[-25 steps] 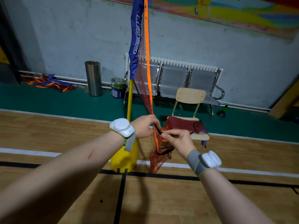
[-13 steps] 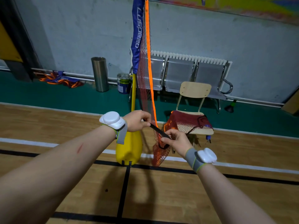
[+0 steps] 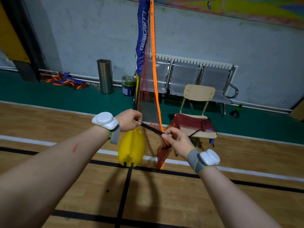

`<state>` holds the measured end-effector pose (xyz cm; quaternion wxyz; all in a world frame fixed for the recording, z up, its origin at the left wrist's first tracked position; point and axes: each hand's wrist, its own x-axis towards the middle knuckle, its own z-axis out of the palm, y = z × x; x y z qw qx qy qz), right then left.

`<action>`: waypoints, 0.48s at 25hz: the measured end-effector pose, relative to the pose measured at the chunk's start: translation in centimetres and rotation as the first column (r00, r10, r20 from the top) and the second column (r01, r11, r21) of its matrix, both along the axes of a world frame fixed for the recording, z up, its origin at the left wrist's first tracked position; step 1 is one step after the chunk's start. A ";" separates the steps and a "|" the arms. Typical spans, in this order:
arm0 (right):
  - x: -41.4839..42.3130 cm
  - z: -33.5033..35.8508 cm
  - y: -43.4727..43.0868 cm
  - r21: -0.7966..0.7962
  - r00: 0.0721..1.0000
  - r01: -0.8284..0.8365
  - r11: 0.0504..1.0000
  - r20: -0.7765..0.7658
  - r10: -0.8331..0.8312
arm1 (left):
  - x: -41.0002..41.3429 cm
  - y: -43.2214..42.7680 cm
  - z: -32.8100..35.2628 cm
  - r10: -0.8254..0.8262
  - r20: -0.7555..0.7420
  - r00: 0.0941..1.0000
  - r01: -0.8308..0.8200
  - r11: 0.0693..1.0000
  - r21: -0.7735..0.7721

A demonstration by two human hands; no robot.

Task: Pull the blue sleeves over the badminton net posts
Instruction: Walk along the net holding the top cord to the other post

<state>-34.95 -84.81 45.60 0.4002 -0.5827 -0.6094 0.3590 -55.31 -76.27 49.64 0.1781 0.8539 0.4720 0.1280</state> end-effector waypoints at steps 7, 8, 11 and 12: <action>-0.3 -0.8 -1.8 0.004 0.998 -0.056 0.998 -0.003 0.056 | 2.8 -2.4 -1.4 -0.016 0.021 1.000 0.016 1.000 -0.020; -0.1 -1.0 -2.1 0.003 0.999 -0.044 0.999 -0.002 0.044 | 3.3 -3.0 -1.7 -0.046 0.014 0.999 0.046 0.999 -0.023; 0.6 -1.5 -2.8 -0.022 0.999 -0.033 0.999 0.012 0.033 | 4.1 -4.3 -2.4 -0.135 0.005 0.991 0.135 0.991 -0.002; 0.8 -1.4 -3.2 -0.029 0.999 -0.036 0.999 0.016 0.037 | 4.2 -4.6 -2.7 -0.162 0.001 0.987 0.162 0.987 0.003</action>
